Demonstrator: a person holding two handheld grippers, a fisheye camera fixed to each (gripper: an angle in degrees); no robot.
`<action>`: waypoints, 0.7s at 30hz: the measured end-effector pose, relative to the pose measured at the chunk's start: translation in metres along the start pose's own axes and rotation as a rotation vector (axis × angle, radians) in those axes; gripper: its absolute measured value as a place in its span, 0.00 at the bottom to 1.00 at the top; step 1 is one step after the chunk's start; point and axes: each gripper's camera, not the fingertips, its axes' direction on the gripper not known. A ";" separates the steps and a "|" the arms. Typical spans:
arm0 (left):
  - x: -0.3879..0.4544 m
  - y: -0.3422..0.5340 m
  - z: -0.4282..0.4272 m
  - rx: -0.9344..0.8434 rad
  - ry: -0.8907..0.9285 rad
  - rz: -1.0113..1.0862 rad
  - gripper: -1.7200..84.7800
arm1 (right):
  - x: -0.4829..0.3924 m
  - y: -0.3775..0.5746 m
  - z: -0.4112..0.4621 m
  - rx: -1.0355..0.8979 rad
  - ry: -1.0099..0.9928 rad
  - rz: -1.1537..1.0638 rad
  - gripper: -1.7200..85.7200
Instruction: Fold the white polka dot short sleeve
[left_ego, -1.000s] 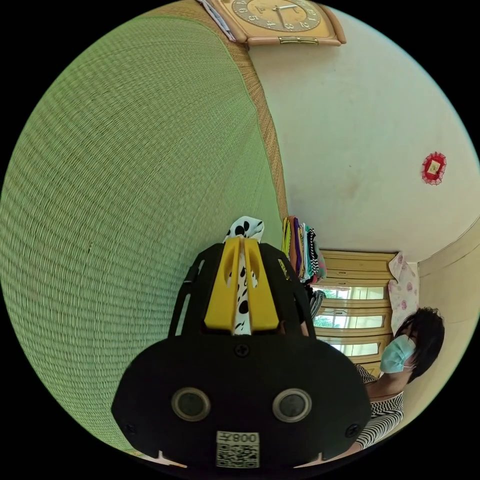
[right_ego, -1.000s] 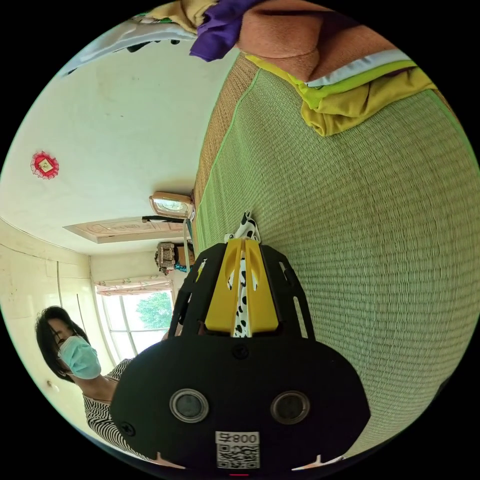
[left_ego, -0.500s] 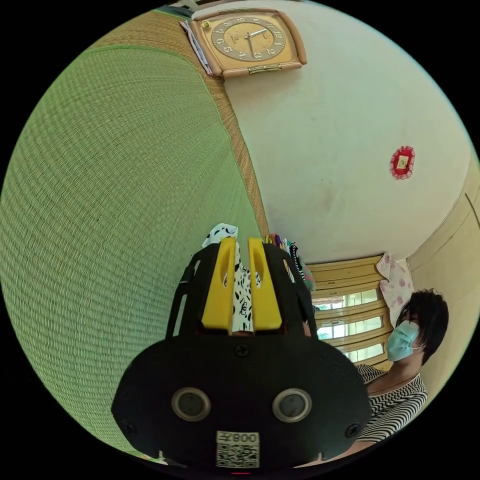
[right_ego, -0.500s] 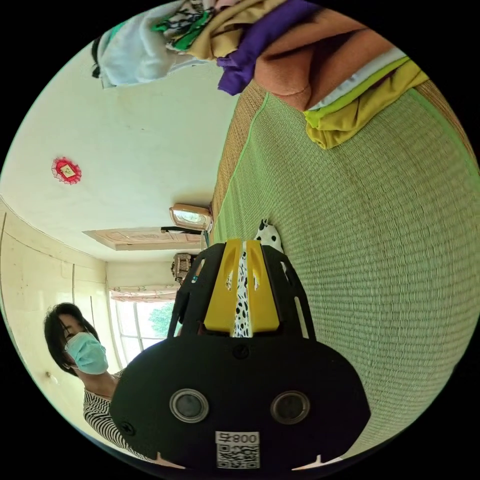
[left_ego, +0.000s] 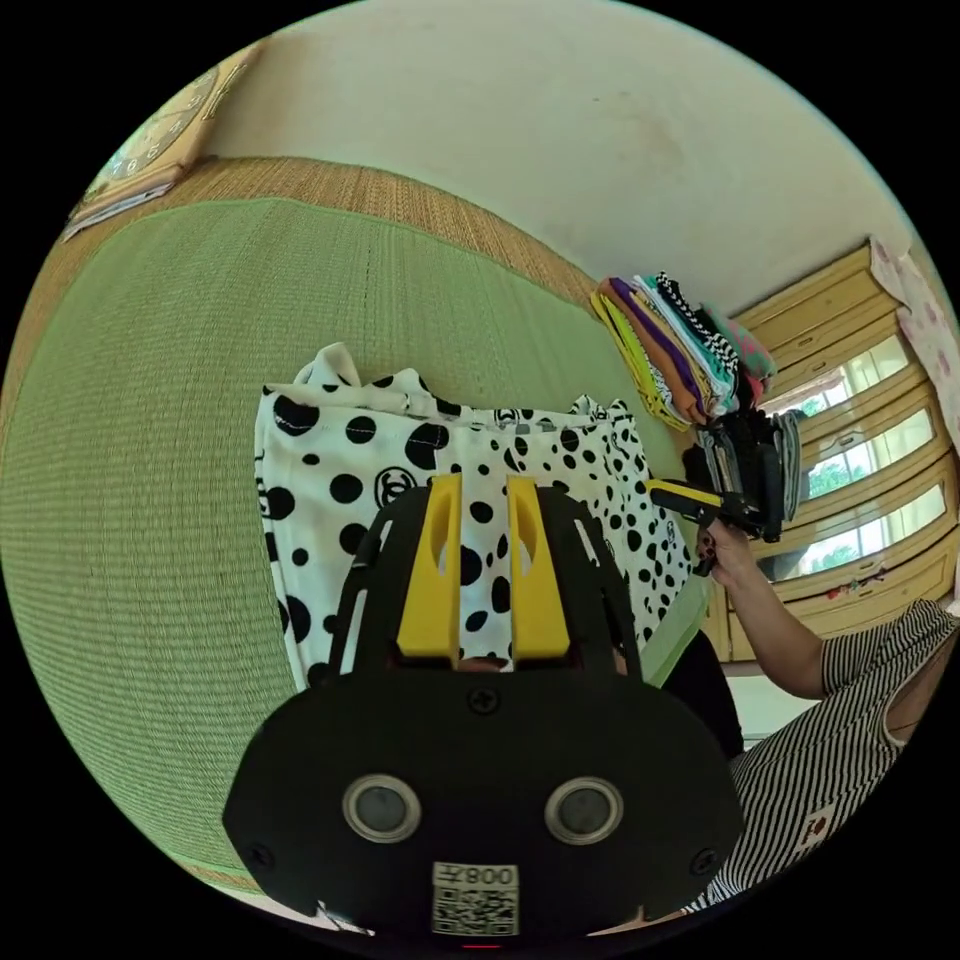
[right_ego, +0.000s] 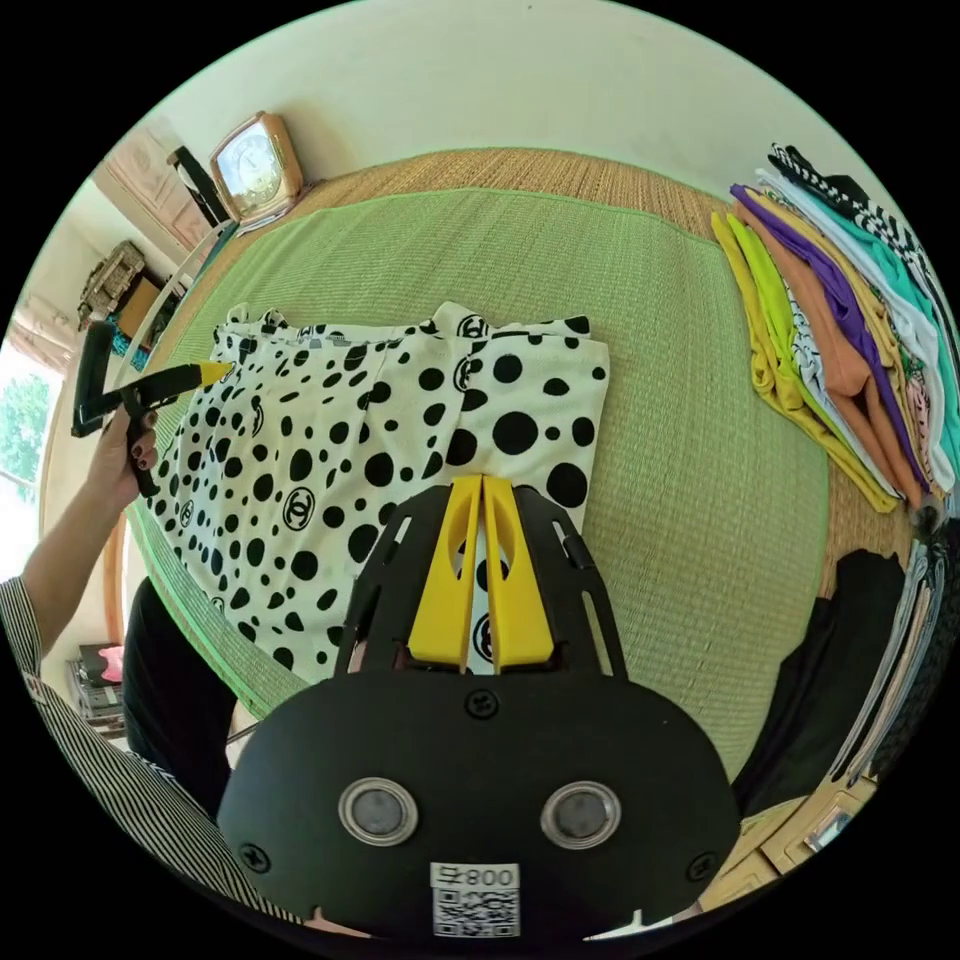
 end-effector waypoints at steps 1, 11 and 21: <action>0.010 -0.004 0.007 -0.021 -0.054 0.030 0.10 | -0.004 0.000 0.000 -0.003 0.006 -0.006 0.02; 0.041 -0.001 0.034 -0.081 -0.163 0.034 0.04 | -0.069 -0.023 -0.026 0.069 -0.029 -0.064 0.08; 0.073 0.000 0.052 -0.089 -0.223 0.088 0.04 | -0.121 -0.064 0.035 -0.027 0.037 -0.071 0.07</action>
